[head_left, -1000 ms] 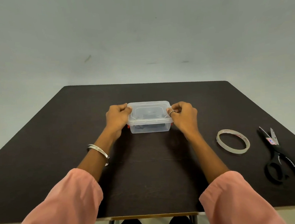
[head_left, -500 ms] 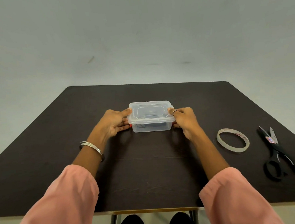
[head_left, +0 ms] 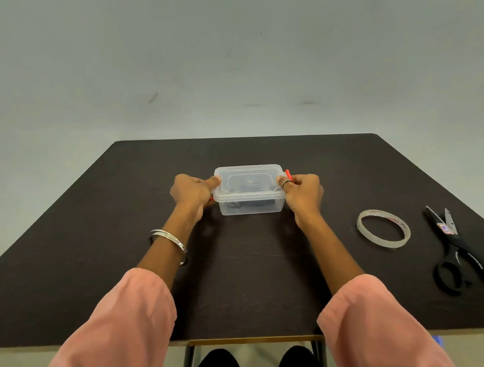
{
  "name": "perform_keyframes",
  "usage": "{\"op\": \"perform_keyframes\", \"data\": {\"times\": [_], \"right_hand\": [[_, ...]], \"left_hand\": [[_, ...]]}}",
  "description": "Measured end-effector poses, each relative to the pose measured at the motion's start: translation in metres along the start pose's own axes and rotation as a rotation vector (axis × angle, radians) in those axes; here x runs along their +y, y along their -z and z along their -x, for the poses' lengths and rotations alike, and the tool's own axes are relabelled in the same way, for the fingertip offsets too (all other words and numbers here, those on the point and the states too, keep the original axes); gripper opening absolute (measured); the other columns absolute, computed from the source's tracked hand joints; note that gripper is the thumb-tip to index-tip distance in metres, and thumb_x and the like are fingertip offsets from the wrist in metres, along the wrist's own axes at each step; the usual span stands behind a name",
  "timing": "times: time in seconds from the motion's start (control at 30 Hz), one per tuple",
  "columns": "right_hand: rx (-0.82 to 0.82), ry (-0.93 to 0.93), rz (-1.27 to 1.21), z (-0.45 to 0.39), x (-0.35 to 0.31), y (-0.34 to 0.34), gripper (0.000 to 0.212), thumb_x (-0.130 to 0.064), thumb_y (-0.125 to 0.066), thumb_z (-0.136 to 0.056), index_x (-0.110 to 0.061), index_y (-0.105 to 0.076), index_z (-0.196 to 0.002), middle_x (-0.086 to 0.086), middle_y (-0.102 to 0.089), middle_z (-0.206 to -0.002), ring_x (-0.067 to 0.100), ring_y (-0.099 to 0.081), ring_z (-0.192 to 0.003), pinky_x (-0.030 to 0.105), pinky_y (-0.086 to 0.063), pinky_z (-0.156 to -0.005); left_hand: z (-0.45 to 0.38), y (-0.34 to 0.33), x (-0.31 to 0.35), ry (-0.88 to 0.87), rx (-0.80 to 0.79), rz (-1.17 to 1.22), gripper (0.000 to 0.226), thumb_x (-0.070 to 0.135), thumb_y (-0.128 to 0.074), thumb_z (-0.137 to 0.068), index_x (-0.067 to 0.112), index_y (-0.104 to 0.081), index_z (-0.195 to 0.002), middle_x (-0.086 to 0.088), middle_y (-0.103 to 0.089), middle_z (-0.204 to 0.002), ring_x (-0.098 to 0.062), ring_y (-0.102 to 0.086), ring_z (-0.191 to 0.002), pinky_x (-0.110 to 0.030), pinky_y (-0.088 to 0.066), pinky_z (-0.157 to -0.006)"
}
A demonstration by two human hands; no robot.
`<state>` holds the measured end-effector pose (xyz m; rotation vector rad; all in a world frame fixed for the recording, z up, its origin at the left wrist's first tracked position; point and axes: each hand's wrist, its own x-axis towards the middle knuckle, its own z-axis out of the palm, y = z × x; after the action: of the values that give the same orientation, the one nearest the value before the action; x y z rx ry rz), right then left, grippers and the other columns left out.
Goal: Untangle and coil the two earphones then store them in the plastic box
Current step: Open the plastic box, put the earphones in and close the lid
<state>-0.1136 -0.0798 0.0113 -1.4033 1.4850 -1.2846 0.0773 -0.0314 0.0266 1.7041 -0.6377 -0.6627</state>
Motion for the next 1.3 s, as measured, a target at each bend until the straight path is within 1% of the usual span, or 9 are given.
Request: {"op": "perform_keyframes", "data": {"times": [0.1,0.3,0.43,0.6,0.8,0.9,1.03,1.17,1.3], "right_hand": [[0.032,0.054,0.054,0.002,-0.001,-0.002,0.035,-0.021,-0.066,-0.089,0.007,-0.064,-0.068,0.007,-0.052,-0.059,0.011,-0.041,-0.047,0.017,-0.035,-0.044],[0.042,0.201,0.208,0.0,-0.002,-0.001,0.029,-0.024,-0.063,-0.091,0.002,-0.073,-0.084,0.016,-0.07,-0.075,0.027,-0.065,-0.066,0.039,-0.057,-0.063],[0.053,0.217,0.289,-0.004,0.001,-0.001,0.03,-0.027,-0.061,-0.092,0.0,-0.074,-0.087,0.015,-0.07,-0.077,0.025,-0.064,-0.066,0.034,-0.053,-0.061],[0.019,0.196,0.312,-0.004,-0.002,0.002,0.032,-0.029,-0.06,-0.093,0.001,-0.073,-0.092,0.015,-0.071,-0.085,0.026,-0.064,-0.071,0.036,-0.053,-0.064],[-0.185,0.002,0.17,-0.006,-0.008,0.013,0.039,-0.031,-0.06,-0.092,0.006,-0.068,-0.087,0.017,-0.068,-0.084,0.023,-0.057,-0.065,0.036,-0.053,-0.062],[-0.296,-0.139,-0.023,-0.014,-0.013,0.033,0.029,-0.014,-0.063,-0.091,0.015,-0.062,-0.091,0.015,-0.06,-0.082,0.021,-0.052,-0.066,0.031,-0.05,-0.054],[-0.093,-0.119,-0.073,-0.041,-0.009,0.07,0.006,-0.003,-0.067,-0.085,0.002,-0.069,-0.082,0.016,-0.066,-0.086,0.026,-0.06,-0.075,0.042,-0.057,-0.07],[0.082,-0.111,-0.118,-0.068,-0.004,0.127,0.003,-0.008,-0.068,-0.085,-0.008,-0.07,-0.088,0.009,-0.067,-0.09,0.021,-0.061,-0.077,0.026,-0.049,-0.054],[0.185,-0.137,-0.115,-0.087,0.003,0.178,0.01,-0.011,-0.068,-0.086,-0.005,-0.068,-0.094,0.003,-0.062,-0.083,0.019,-0.058,-0.074,0.029,-0.053,-0.065]], "left_hand": [[0.011,-0.009,0.001,-0.184,0.097,-0.167,0.011,0.014,-0.074,-0.081,0.003,-0.073,-0.079,-0.011,-0.068,-0.081,-0.021,-0.065,-0.07,-0.038,-0.06,-0.07],[0.015,-0.016,0.001,-0.378,0.13,-0.357,0.024,0.01,-0.064,-0.087,-0.002,-0.069,-0.067,-0.015,-0.062,-0.064,-0.014,-0.052,-0.052,-0.016,-0.038,-0.047],[0.01,-0.014,0.0,-0.448,0.14,-0.471,0.029,0.007,-0.062,-0.084,-0.004,-0.063,-0.058,-0.014,-0.051,-0.053,-0.02,-0.047,-0.048,-0.025,-0.042,-0.048],[0.014,-0.011,-0.006,-0.505,0.118,-0.452,0.031,0.015,-0.059,-0.092,-0.004,-0.069,-0.07,-0.016,-0.065,-0.068,-0.026,-0.062,-0.063,-0.034,-0.052,-0.059],[0.02,-0.006,-0.001,-0.187,-0.096,-0.169,0.034,0.031,-0.055,-0.096,0.002,-0.071,-0.088,-0.01,-0.07,-0.103,-0.025,-0.066,-0.095,-0.044,-0.055,-0.086],[0.031,-0.008,0.015,-0.021,-0.255,0.086,0.04,0.042,-0.049,-0.097,0.008,-0.067,-0.089,-0.007,-0.07,-0.093,-0.021,-0.066,-0.086,-0.04,-0.057,-0.079],[0.056,-0.034,0.04,0.097,-0.395,0.359,0.044,0.048,-0.043,-0.097,0.008,-0.057,-0.087,-0.004,-0.063,-0.086,-0.019,-0.062,-0.08,-0.033,-0.054,-0.076],[0.075,-0.081,0.052,0.221,-0.589,0.597,0.068,0.061,-0.041,-0.091,0.001,-0.055,-0.119,-0.013,-0.058,-0.121,-0.031,-0.058,-0.109,-0.044,-0.049,-0.095],[0.096,-0.133,0.058,0.304,-0.729,0.715,0.084,0.07,-0.036,-0.087,0.003,-0.041,-0.139,-0.014,-0.048,-0.138,-0.035,-0.05,-0.124,-0.045,-0.044,-0.097]]}}
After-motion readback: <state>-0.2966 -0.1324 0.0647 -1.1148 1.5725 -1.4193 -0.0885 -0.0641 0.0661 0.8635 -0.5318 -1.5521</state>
